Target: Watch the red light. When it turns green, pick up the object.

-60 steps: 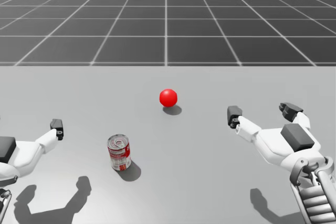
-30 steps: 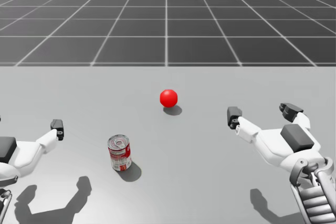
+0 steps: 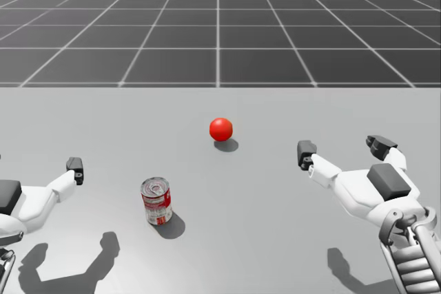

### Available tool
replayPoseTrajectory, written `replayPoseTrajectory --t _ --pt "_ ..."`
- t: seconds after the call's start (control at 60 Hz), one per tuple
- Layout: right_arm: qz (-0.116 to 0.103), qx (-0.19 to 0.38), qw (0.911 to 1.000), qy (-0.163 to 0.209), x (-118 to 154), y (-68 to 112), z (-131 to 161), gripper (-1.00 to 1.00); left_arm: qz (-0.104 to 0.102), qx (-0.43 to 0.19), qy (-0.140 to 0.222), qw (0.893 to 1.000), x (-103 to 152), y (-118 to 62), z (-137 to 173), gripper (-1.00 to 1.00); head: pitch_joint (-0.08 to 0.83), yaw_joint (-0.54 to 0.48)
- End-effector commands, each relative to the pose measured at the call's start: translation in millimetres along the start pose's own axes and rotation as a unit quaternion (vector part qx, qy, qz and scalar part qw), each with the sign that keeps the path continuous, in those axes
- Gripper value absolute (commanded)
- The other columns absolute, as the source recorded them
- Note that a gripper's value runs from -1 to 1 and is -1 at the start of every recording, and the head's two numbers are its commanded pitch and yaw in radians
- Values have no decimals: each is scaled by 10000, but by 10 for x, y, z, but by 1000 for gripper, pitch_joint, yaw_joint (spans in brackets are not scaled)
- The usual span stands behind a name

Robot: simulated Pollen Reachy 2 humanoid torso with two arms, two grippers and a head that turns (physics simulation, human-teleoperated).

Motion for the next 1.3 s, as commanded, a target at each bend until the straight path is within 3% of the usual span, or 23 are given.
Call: replayPoseTrajectory --t 0.017,0.483,0.783,1.05,1.133,1.2,1.25,1.267,1.3 --pt "-33 -5 10000 -13 -6 16 2 -1000 -4 2 1 10000 0 -2 0 -1000 429 -8" --pt "-15 -8 10000 -25 -9 9 4 -1000 -42 17 -1 10000 -6 -4 0 -1000 469 -1" --pt "41 22 10000 -3 -29 42 9 -1000 -82 4 8 10000 -15 -19 -3 -1000 599 151" --pt "55 12 10000 6 -41 73 11 -1000 -115 -63 26 9999 -22 -46 -9 -1000 631 212" --pt "51 21 10000 5 -40 82 15 -1000 73 -279 119 9995 -18 -56 -8 -1000 629 213" --pt "43 18 10000 -8 -37 86 18 -1000 471 -668 263 9963 19 -41 2 -1000 620 209" --pt "37 13 10000 -8 -39 88 17 -1000 645 -889 322 9934 54 -31 19 -1000 618 207" --pt "37 6 10000 -4 -43 88 14 -1000 817 -1134 386 9894 85 -24 49 -1000 615 205" --pt "36 0 10000 9 -50 87 11 -1000 807 -1316 447 9870 105 -25 82 -1000 614 204"
